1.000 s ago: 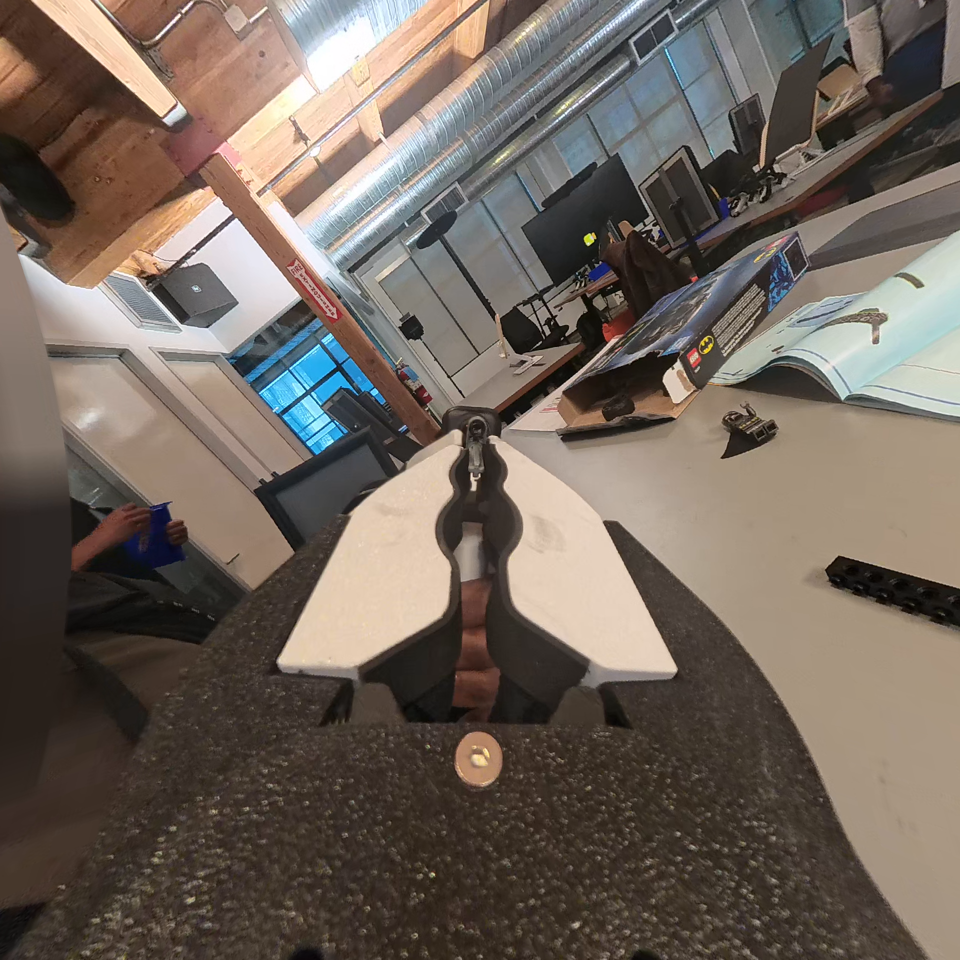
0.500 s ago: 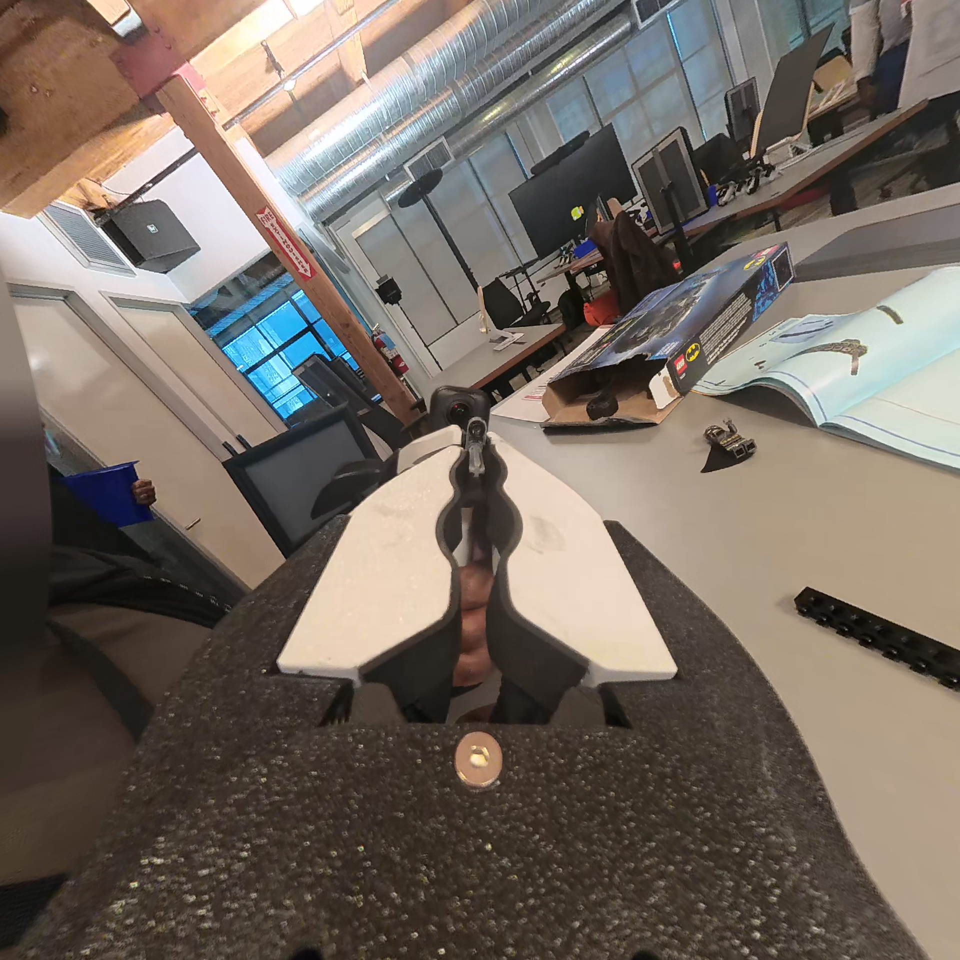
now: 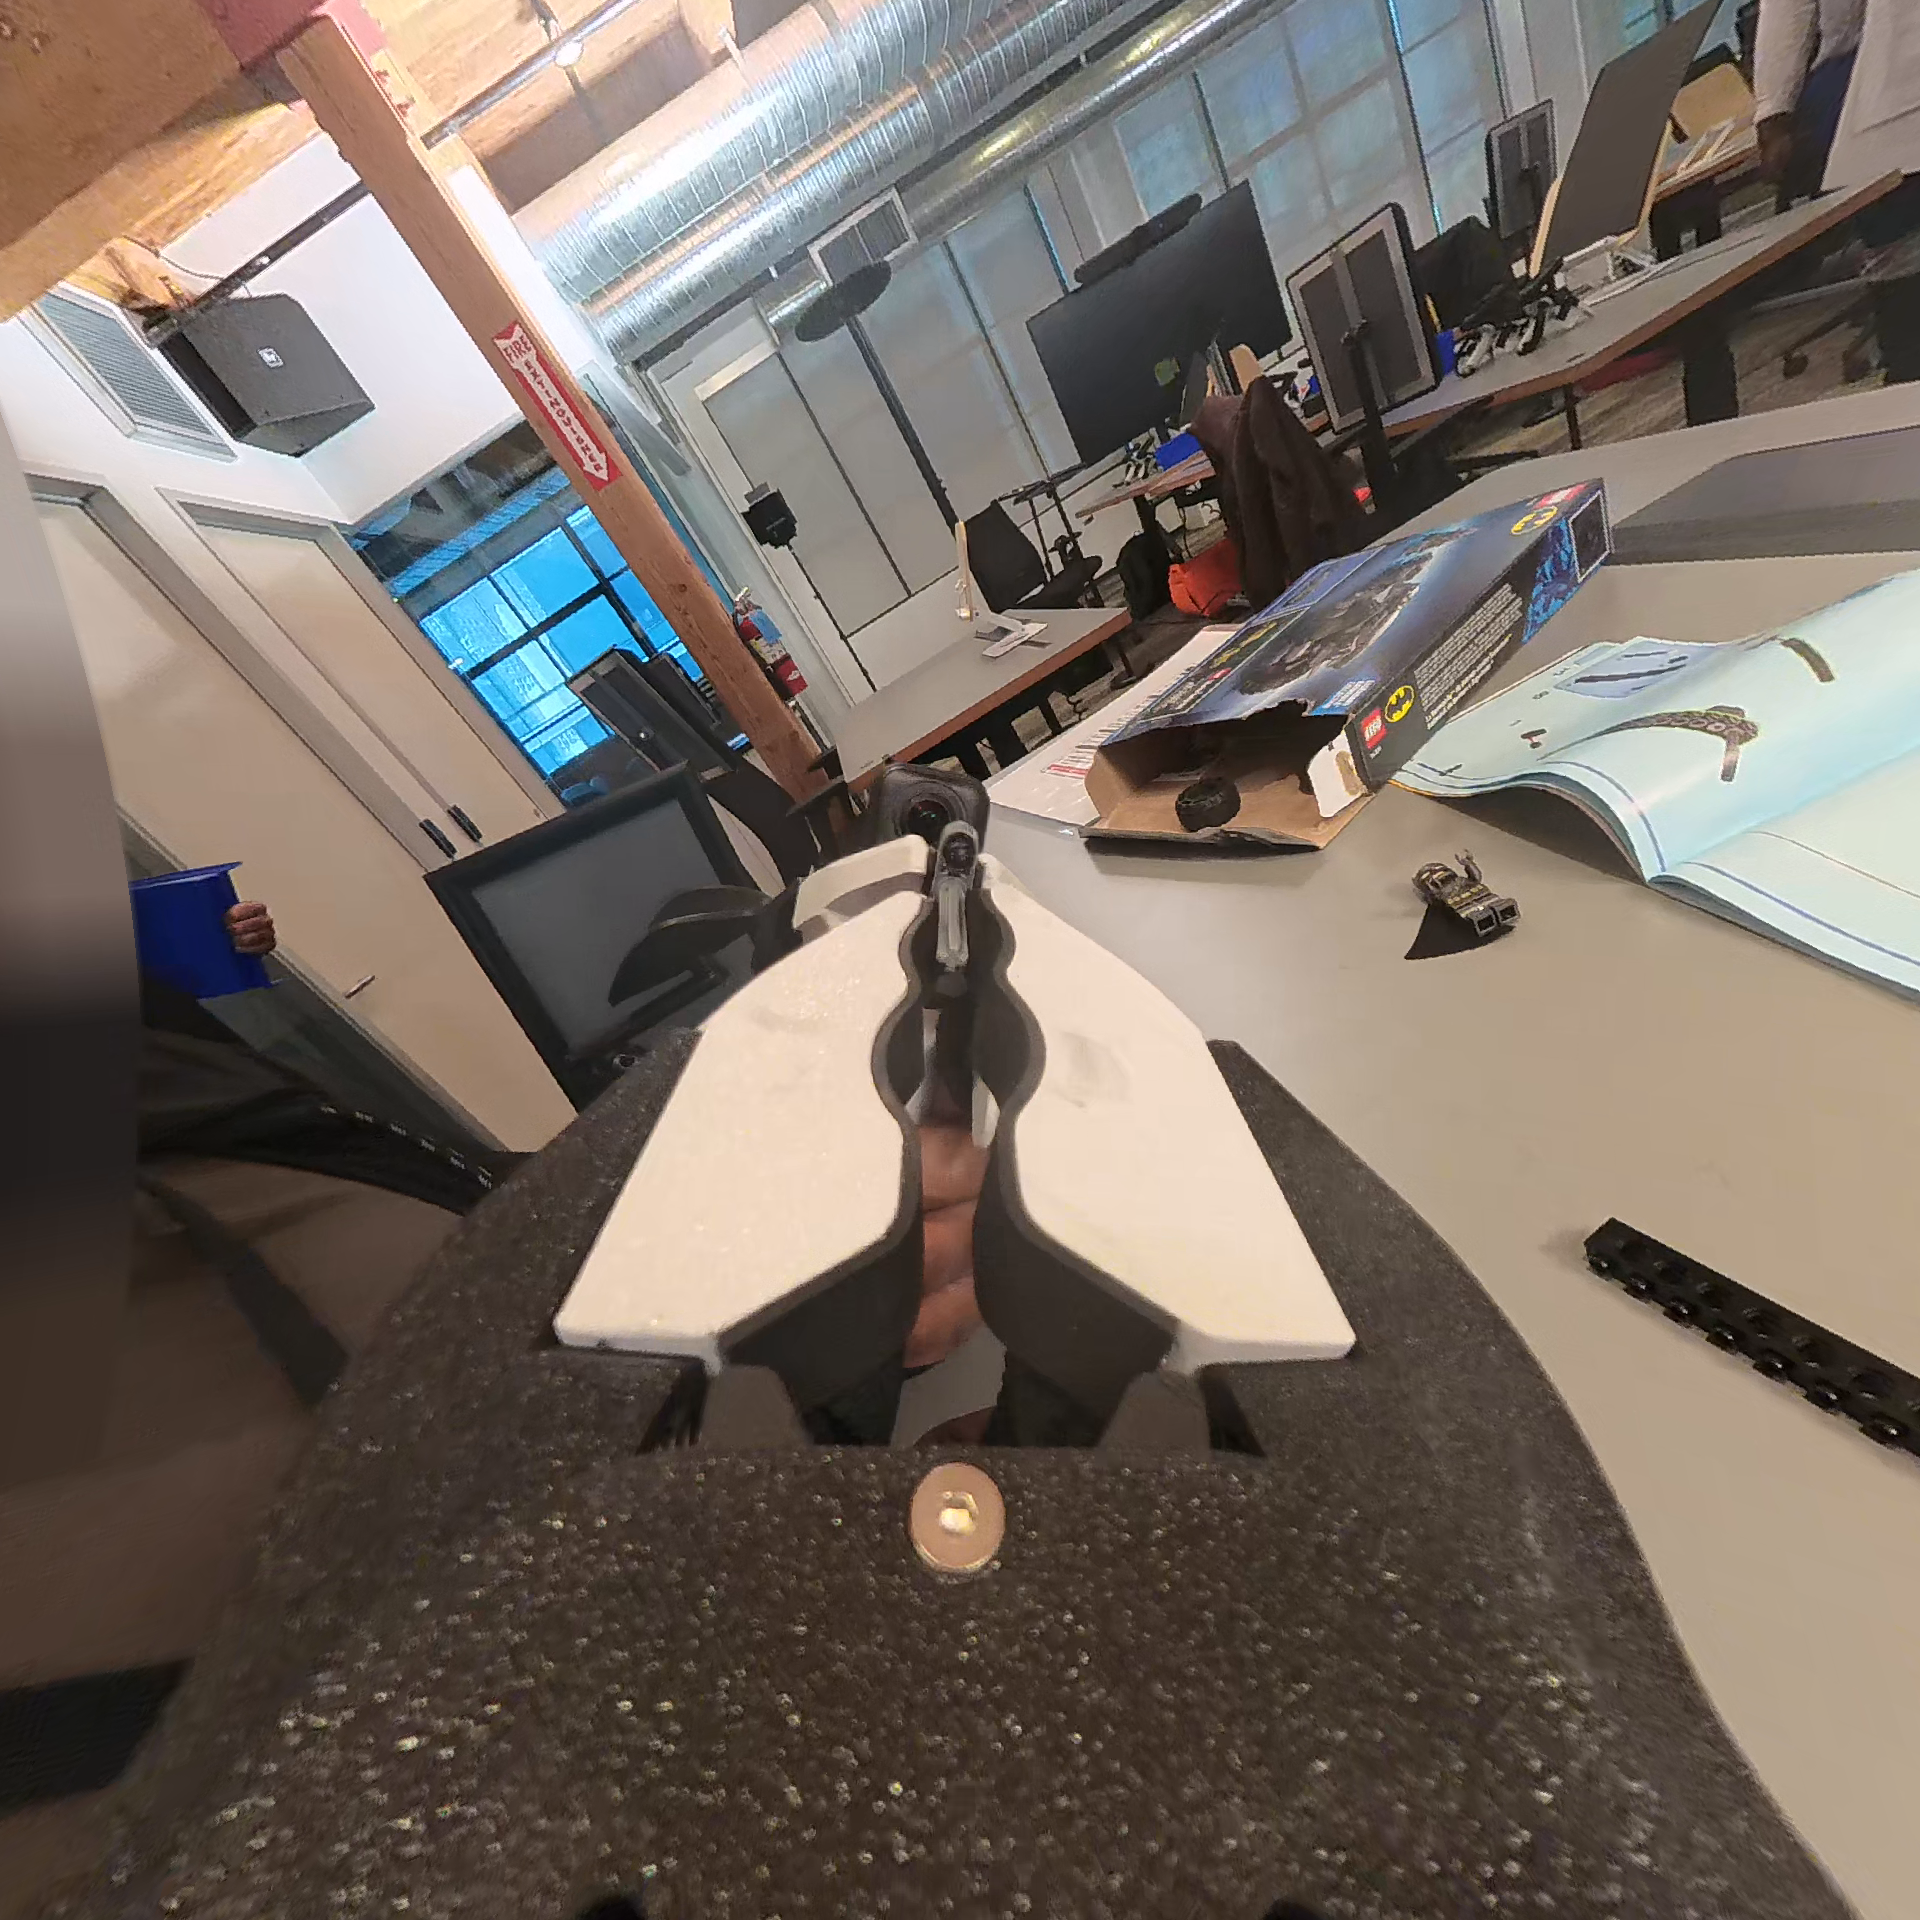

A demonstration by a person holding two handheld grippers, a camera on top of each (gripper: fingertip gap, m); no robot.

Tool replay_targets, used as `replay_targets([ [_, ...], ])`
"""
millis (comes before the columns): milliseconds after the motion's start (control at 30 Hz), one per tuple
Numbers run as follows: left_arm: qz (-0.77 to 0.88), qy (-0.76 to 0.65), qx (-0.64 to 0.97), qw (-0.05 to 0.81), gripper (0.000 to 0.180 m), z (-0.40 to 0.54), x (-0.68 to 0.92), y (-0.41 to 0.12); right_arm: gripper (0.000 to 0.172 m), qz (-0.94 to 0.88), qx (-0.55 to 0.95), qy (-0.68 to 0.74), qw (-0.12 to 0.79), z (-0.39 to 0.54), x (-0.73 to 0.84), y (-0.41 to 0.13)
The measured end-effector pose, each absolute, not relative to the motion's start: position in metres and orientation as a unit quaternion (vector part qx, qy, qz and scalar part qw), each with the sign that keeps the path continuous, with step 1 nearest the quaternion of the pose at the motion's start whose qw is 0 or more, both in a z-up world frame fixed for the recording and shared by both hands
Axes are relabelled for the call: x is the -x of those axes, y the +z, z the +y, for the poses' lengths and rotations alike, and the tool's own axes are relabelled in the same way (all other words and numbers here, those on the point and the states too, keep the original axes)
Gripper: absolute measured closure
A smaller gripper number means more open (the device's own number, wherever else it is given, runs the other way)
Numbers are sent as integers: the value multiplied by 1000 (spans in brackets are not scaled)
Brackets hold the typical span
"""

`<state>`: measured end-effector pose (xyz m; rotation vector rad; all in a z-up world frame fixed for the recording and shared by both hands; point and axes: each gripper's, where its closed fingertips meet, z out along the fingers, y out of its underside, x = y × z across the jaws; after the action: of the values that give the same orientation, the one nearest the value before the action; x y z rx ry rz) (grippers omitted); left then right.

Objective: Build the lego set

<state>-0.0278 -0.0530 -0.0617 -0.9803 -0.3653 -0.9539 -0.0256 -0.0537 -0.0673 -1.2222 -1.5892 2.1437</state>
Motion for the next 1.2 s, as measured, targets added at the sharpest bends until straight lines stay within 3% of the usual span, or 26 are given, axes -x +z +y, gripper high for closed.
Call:
replay_targets([
  [533,-217,-432,445,754,173,-54,39,-75,165,-578,396,710,67,-67,38,-81],
  [700,-265,-458,422,736,173,-54,53,-87,151,-588,409,694,68,-61,47,-94],
  [833,-279,-447,415,742,173,-60,64,-87,150,-570,427,699,62,-48,54,-98],
  [1200,-272,-449,418,741,173,-60,62,-86,145,-624,494,578,181,-1,69,-126],
])
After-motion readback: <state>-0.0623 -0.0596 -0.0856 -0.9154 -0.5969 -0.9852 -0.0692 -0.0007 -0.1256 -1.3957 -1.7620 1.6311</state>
